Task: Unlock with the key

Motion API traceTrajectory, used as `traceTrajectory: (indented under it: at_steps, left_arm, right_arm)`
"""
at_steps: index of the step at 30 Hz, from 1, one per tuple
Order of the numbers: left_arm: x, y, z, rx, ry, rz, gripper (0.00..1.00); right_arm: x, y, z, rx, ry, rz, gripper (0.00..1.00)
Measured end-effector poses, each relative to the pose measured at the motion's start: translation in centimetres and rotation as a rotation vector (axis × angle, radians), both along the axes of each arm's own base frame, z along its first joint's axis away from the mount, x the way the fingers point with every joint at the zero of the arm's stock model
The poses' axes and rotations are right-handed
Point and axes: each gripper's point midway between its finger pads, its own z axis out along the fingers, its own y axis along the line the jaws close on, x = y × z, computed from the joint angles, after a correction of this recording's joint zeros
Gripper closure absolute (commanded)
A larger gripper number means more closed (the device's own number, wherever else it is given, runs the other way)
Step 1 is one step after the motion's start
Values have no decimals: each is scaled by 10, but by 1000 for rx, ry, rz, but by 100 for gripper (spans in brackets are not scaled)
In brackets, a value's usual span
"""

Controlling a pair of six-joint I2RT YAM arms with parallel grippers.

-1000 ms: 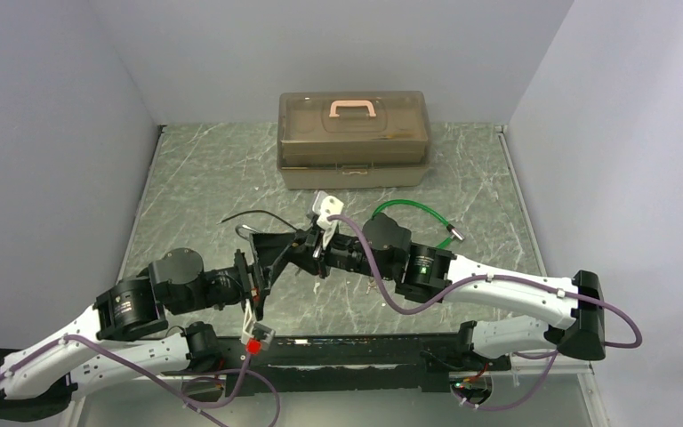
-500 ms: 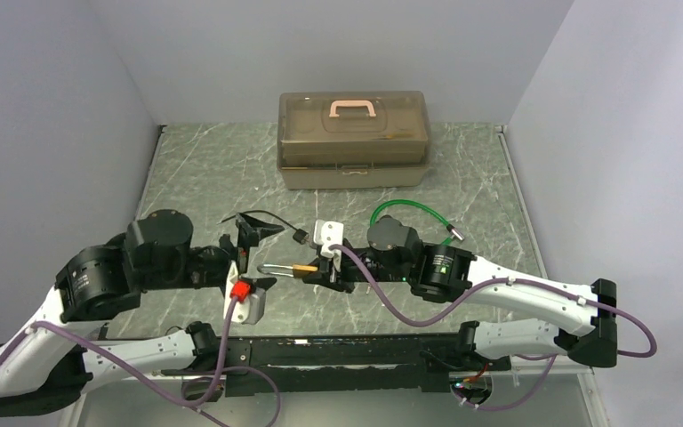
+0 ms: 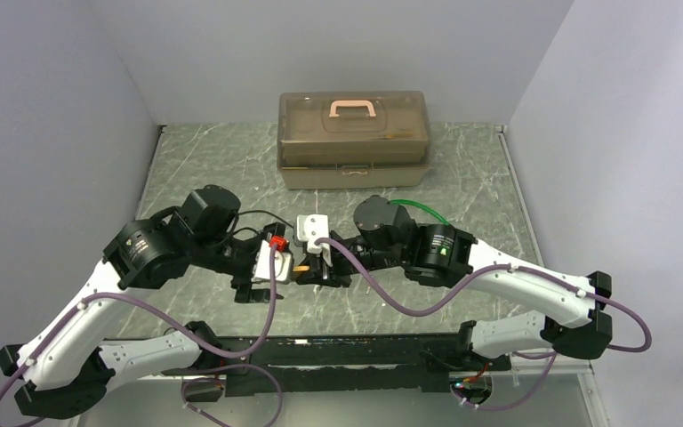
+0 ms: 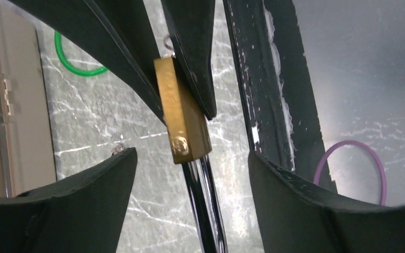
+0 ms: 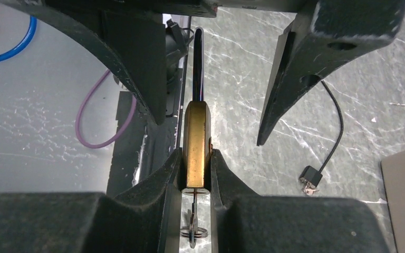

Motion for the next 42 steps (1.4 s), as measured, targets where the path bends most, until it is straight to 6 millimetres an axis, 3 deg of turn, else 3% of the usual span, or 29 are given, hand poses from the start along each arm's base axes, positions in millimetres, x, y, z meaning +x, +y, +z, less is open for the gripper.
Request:
traceTrajectory:
  at_steps: [7,12,13,16,17,22,23,24,25,32,35,38,42]
  left_arm:
    - [-8,-6,22,-135,25,-2,34]
    - [-20,-2,22,-188,65,-9,41]
    - [-21,-2,20,-189,70,-10,46]
    - [-19,-1,12,-178,78,3,75]
    - [-18,-1,10,-175,81,8,79]
    - [-12,2,1,-150,94,63,79]
    - [-11,3,1,-148,95,67,82]
    - [-11,3,0,-147,97,68,94]
    - [-11,2,-1,-149,97,68,100]
    - [-7,1,-8,-170,98,86,100]
    - [-11,2,-22,-155,156,100,100]
    - [-12,4,-33,-141,216,128,100]
    - [-11,4,-34,-150,251,155,100]
  right_arm:
    - [-3,5,-1,-38,20,24,100]
    - [-3,14,2,-33,31,45,100]
    - [-4,15,2,-33,34,50,100]
    - [-9,20,0,-41,49,72,100]
    - [-11,21,-2,-45,54,80,100]
    - [-10,25,-9,-72,68,74,100]
    - [-9,25,-10,-77,70,73,100]
    - [-9,25,-11,-82,71,73,100]
    - [-9,25,-11,-84,72,72,94]
    - [-9,22,-13,-95,81,56,45]
    - [-5,24,10,-7,49,34,28]
    - [-6,9,41,109,13,2,21]
    - [-10,-26,80,249,-14,-41,31]
